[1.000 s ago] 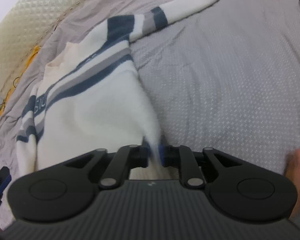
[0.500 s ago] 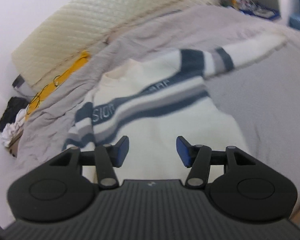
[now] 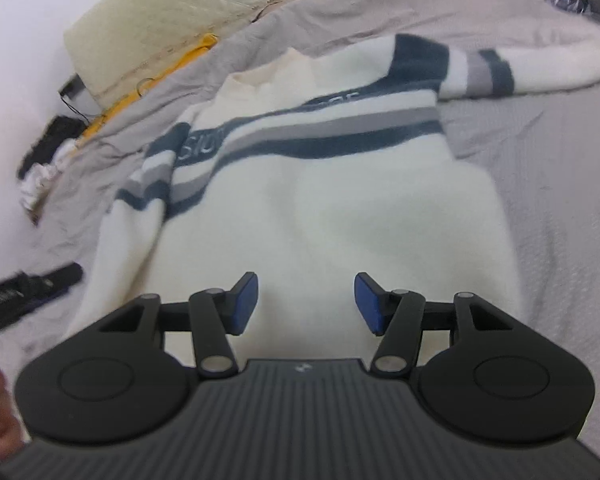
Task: Fold large clothes
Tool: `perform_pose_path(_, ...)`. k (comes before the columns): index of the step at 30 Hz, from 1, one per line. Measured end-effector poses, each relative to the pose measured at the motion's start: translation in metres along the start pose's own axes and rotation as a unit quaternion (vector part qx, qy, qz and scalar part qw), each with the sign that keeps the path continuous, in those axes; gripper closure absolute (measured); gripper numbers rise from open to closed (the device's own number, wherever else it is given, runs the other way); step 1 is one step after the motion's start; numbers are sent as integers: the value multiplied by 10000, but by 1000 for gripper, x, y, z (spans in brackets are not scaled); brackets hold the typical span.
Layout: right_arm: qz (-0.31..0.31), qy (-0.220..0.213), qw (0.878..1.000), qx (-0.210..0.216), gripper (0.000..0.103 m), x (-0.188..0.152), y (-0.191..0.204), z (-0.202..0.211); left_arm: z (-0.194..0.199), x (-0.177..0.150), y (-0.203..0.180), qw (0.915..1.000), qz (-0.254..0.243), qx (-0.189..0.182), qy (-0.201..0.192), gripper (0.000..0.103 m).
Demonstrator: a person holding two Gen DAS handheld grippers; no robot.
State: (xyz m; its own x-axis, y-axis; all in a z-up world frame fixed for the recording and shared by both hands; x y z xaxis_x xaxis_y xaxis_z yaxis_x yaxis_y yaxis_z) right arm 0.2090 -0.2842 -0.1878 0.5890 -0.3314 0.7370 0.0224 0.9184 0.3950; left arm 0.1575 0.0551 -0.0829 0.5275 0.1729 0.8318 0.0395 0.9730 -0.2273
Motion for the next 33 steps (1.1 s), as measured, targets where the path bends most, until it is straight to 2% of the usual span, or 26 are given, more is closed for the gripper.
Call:
perform_pose_path(4,-53,-134,9999,94,45,2,2,-3,-6,-9,-1,9994,-208,154,209,50)
perform_pose_path(8,209,-77,9997,101,45,-6,7,-14,-19,-22,-5,9957,-578,490,541,49)
perform_pose_path(12,297,-49,9995,132,45,-6,8,-23,-34,-43,-9,9853,-1139,840,959,49)
perform_pose_path(14,519,-105,9985,103,46,-6,10,-26,-39,-54,-9,9763,-1499,1043,1161,49)
perform_pose_path(20,1059,-195,9940,-169,44,-8,14,-43,-44,-60,-5,9638,-2002,1151,1333,51)
perform_pose_path(21,1088,-208,9937,-184,44,-8,14,-45,-44,-60,-3,9622,-2055,1162,1360,56)
perform_pose_path(22,1084,-232,9937,-188,44,-7,14,-46,-44,-59,-1,9611,-2098,1181,1357,66)
perform_pose_path(23,1056,-257,9939,-190,44,-6,13,-46,-44,-56,3,9611,-2085,1211,1349,71)
perform_pose_path(25,1027,-273,9941,-202,44,-5,12,-46,-42,-50,10,9646,-1936,1171,1356,87)
perform_pose_path(26,1038,-271,9940,-218,44,-5,11,-47,-40,-46,15,9664,-1875,1129,1349,90)
perform_pose_path(30,1173,-324,9922,-286,44,-6,14,-47,-25,-19,29,9732,-1715,875,1256,95)
perform_pose_path(33,970,-319,9944,-266,44,-4,16,-49,-14,25,58,9779,-1523,750,1222,96)
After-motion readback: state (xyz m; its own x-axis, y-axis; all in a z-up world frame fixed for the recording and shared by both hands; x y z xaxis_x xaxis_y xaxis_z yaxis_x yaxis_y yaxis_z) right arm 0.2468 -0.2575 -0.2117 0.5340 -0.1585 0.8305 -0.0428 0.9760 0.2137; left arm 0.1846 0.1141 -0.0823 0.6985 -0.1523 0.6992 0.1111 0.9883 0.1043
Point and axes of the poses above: each gripper's, at about its wrist camera, not at the fingertips, and z roughly against the way its jaws point, y to its left, x to its top, the point moved 6 cm from there along -z, roughly the way its jaws point, and after that the axes turned 6 degrees about -y, right-handed, at the moved point
